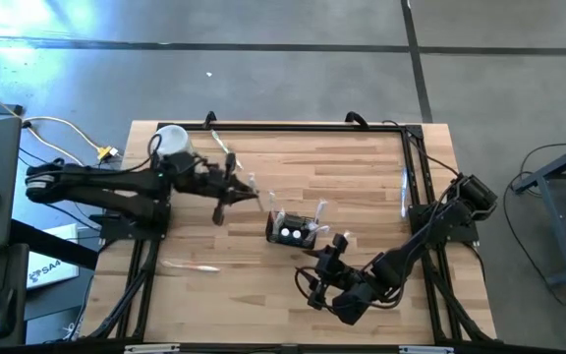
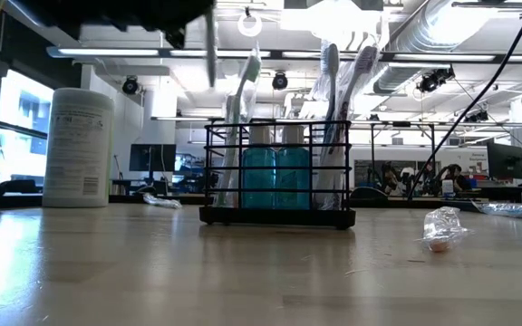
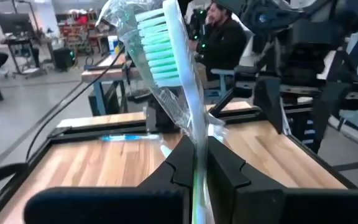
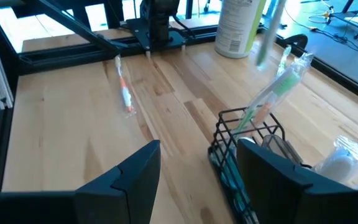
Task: Pick & Place toothbrushing station
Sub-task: Put the bottom green toothbrush into the mesh organizer
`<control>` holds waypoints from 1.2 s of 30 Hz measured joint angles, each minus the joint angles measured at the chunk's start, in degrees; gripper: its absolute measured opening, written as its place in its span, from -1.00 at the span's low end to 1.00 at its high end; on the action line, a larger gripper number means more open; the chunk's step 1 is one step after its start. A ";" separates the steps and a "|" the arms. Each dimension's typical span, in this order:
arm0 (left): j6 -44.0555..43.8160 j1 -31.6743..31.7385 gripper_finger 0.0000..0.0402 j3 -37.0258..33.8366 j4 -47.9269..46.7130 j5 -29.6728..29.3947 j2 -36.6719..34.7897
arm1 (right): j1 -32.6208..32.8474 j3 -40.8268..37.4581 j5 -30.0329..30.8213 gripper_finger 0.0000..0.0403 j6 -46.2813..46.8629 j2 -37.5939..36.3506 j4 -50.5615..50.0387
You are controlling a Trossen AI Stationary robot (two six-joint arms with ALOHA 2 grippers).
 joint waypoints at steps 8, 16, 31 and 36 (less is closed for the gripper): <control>-1.25 3.45 -0.93 0.02 13.90 6.62 12.29 | 0.00 0.00 -0.01 0.01 0.03 0.00 -1.20; -2.07 3.46 -0.93 0.02 18.13 7.03 19.28 | 0.02 -2.80 0.29 0.01 1.56 0.00 -1.19; -1.06 3.35 -0.93 -3.10 20.20 6.83 20.86 | 0.00 -4.72 0.03 0.01 2.41 0.00 1.28; -1.41 3.33 -0.94 -5.97 23.04 6.35 20.86 | 0.00 -4.72 0.42 0.01 2.21 0.00 1.71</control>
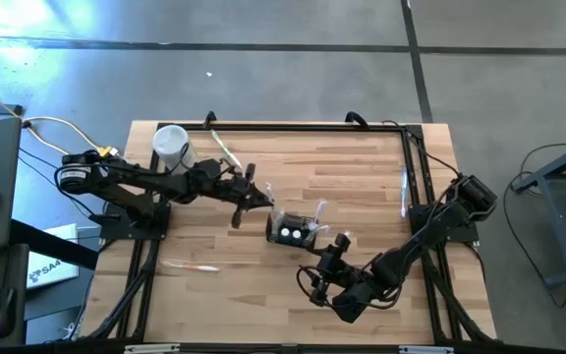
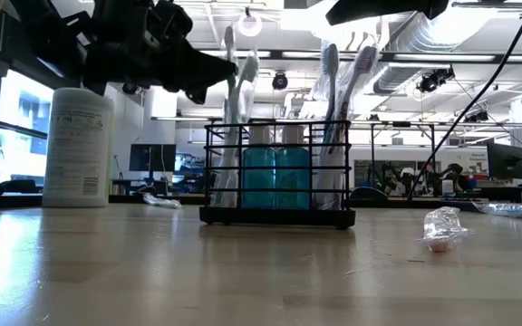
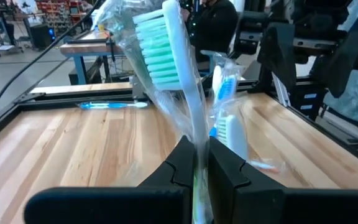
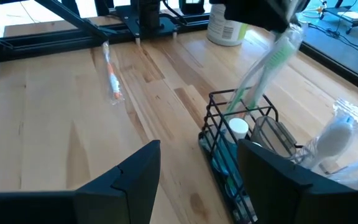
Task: Pick & Place toothbrushing station
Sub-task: Put the bottom green toothbrush into the mesh organizer
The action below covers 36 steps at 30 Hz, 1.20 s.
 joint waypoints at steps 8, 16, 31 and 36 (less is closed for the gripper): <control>-1.09 -0.02 -0.94 -0.94 1.41 -1.51 2.71 | 0.00 0.00 1.10 0.01 -0.13 0.00 0.24; -2.58 -0.04 -0.94 -0.94 7.28 -1.47 10.31 | 0.00 0.02 1.19 0.01 -0.24 0.00 0.76; -2.86 -2.31 -0.78 -0.93 9.17 -1.25 13.29 | -0.02 0.02 1.08 0.01 -0.29 0.00 0.39; -3.67 -2.29 -0.60 -0.94 8.72 -0.98 13.29 | -0.02 0.02 1.02 0.01 -0.28 0.00 0.39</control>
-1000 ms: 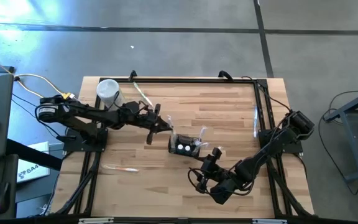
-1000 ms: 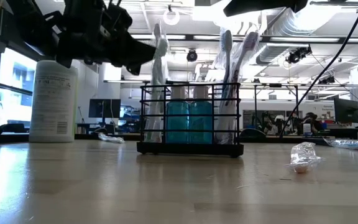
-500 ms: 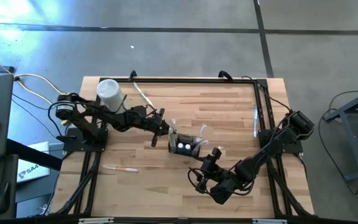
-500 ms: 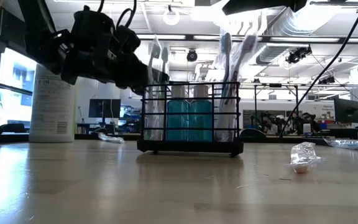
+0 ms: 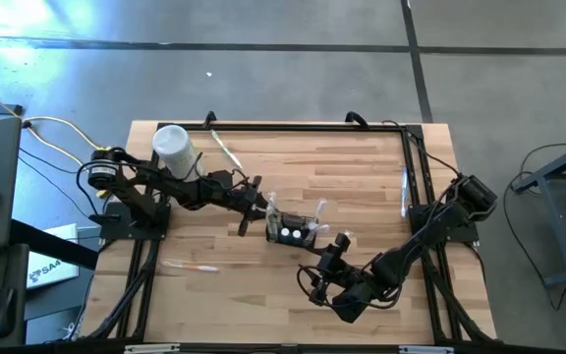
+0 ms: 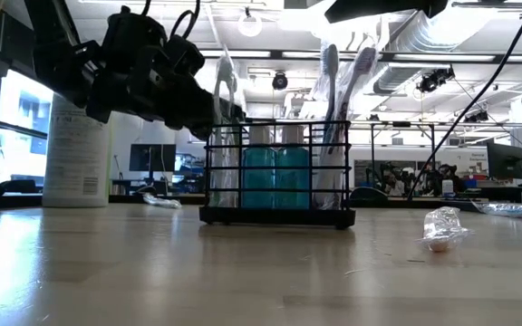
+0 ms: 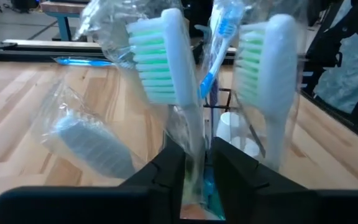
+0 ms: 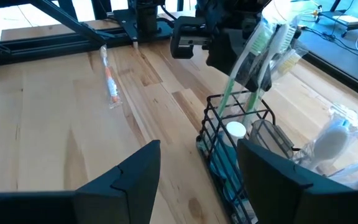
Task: Pick & Place toothbrushing station
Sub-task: Put the bottom green toothbrush into the mesh organizer
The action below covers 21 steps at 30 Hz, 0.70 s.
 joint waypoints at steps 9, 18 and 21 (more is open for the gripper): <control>-0.59 0.00 -0.49 0.00 0.50 0.05 0.00 | 0.00 0.00 -0.21 0.01 0.00 0.00 -0.02; -3.12 0.00 -0.13 0.00 0.79 0.07 0.00 | 0.00 0.00 -0.21 0.01 0.00 0.02 -0.07; -3.40 -0.86 -0.03 0.00 1.11 0.04 0.00 | 0.00 0.00 -0.21 0.01 -0.02 0.02 -0.09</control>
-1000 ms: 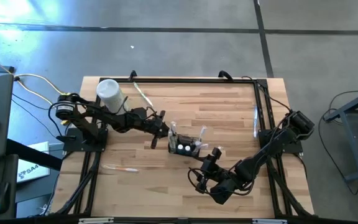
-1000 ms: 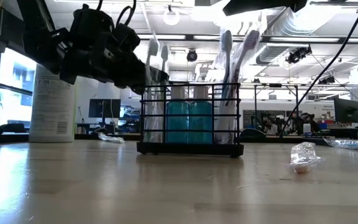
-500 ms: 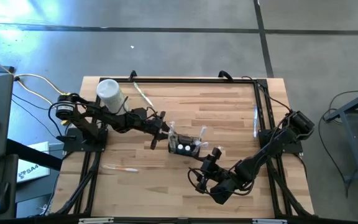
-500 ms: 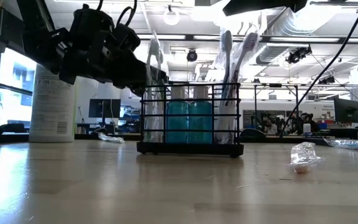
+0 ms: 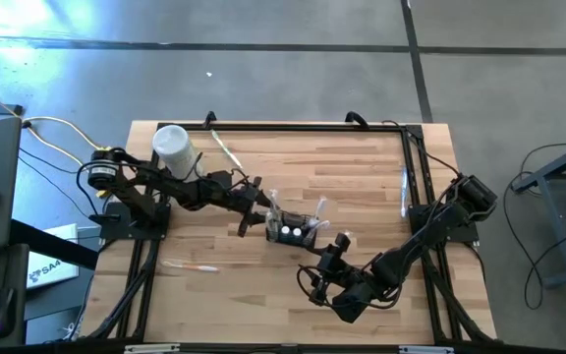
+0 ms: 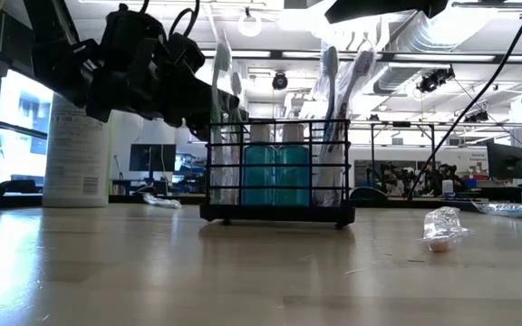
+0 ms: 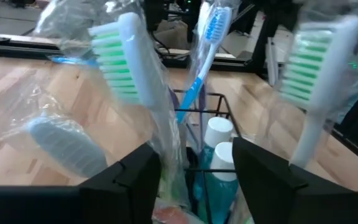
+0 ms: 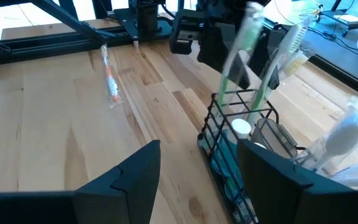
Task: Pick & Place toothbrushing station
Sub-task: Put the bottom green toothbrush into the mesh organizer
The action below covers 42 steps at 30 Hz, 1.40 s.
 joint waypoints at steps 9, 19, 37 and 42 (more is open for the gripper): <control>0.19 -1.33 0.02 0.00 1.53 -0.23 0.00 | 0.00 0.00 -0.02 0.01 0.00 0.00 -0.02; -0.12 -1.35 0.02 0.93 2.22 -0.68 -0.72 | 0.00 0.00 -0.24 0.01 0.00 0.00 -0.18; 0.40 -1.37 0.02 2.27 -5.27 -1.15 -10.75 | 0.00 0.00 -1.44 0.01 0.02 0.00 -0.83; 0.39 -1.46 0.02 2.27 -7.80 -1.15 -14.43 | 0.02 0.00 -1.51 0.01 0.02 0.00 -0.83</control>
